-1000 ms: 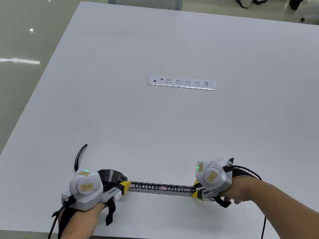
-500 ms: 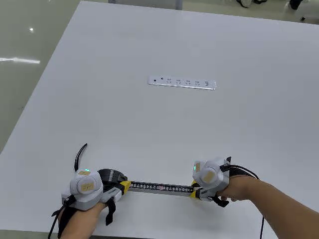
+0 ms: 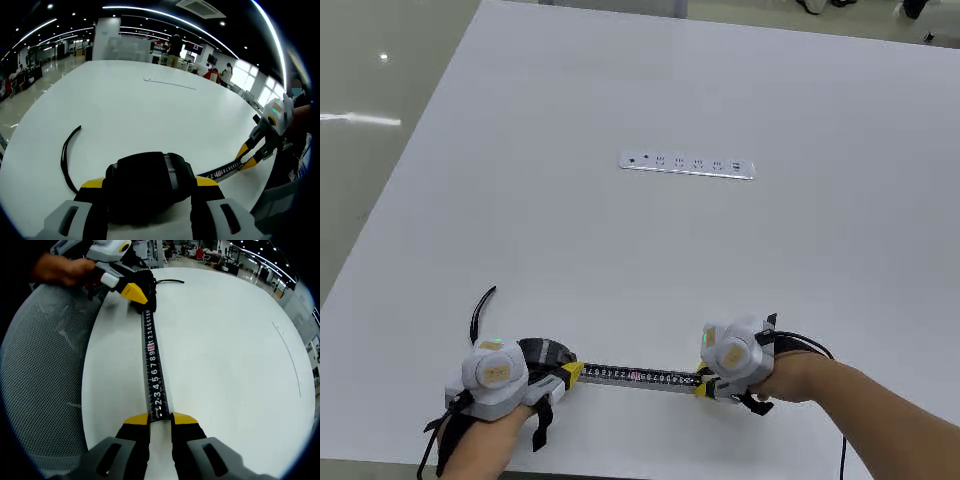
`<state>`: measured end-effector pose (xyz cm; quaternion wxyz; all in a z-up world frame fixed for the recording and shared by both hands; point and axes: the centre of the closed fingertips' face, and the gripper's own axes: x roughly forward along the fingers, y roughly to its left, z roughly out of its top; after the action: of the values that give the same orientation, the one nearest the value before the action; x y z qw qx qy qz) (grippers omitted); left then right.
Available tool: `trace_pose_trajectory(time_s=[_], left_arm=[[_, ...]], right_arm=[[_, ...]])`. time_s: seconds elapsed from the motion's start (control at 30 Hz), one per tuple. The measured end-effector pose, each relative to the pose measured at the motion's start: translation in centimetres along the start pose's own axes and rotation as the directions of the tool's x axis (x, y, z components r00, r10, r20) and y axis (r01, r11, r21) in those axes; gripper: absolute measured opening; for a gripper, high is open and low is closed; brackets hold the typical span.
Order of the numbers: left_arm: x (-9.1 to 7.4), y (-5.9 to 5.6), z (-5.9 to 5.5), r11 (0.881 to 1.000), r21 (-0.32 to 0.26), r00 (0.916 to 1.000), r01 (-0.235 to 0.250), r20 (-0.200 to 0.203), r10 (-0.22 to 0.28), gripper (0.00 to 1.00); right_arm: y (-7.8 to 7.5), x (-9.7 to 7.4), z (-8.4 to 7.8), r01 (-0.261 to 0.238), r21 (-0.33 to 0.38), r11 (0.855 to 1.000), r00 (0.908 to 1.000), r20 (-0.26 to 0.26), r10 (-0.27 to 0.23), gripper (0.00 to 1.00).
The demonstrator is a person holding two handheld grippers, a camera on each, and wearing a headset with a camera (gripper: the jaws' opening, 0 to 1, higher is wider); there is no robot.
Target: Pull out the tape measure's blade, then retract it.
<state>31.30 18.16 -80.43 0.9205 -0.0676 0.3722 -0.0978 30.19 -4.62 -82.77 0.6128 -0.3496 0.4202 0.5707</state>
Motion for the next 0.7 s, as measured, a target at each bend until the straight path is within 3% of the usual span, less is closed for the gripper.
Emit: trace_pose_trajectory(time_s=[0.7], left_arm=[[0.1,0.1,0.0,1.000,-0.005,1.0000,0.000,0.000,0.000,0.63]], right_arm=[[0.0,0.6,1.1,0.005,0.010,1.000,0.9998,0.020,-0.005,0.14]])
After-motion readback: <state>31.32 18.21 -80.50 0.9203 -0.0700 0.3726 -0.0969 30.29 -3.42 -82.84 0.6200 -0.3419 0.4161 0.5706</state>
